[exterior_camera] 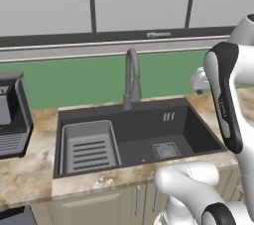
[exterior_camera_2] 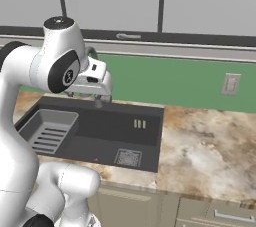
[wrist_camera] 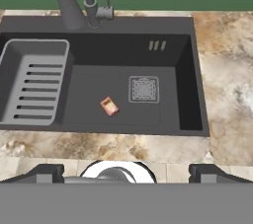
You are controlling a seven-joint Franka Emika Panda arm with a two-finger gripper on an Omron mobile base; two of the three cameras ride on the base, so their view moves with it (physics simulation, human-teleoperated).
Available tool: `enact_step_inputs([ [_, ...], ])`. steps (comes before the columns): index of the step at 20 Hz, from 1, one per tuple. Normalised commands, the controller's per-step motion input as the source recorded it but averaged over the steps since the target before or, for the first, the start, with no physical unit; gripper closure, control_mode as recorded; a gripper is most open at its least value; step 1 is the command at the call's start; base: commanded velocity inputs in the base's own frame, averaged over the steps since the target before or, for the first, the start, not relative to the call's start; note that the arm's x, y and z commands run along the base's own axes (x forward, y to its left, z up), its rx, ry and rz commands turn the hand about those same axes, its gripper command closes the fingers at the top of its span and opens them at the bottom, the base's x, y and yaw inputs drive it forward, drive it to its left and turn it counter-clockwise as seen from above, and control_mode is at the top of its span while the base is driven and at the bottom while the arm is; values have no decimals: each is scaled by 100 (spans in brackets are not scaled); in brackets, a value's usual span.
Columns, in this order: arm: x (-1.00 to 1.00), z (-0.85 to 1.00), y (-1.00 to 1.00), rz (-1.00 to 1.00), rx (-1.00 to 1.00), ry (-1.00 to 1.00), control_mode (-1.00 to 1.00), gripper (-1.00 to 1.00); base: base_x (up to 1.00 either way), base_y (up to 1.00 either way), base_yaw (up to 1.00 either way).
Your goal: Pick up the dish brush and bar soap from the sink, and place them back in the cabinet, and close the cabinet doors.
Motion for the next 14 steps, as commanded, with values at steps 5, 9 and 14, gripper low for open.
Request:
enact_step_inputs([
  [5, 0, 0, 0, 0, 0, 0, 100, -100, 17, 0, -2],
  [9, 0, 0, 0, 0, 0, 0, 100, -100, 12, 0, 0],
  [14, 0, 0, 0, 0, 0, 0, 100, -100, 11, 0, 0],
])
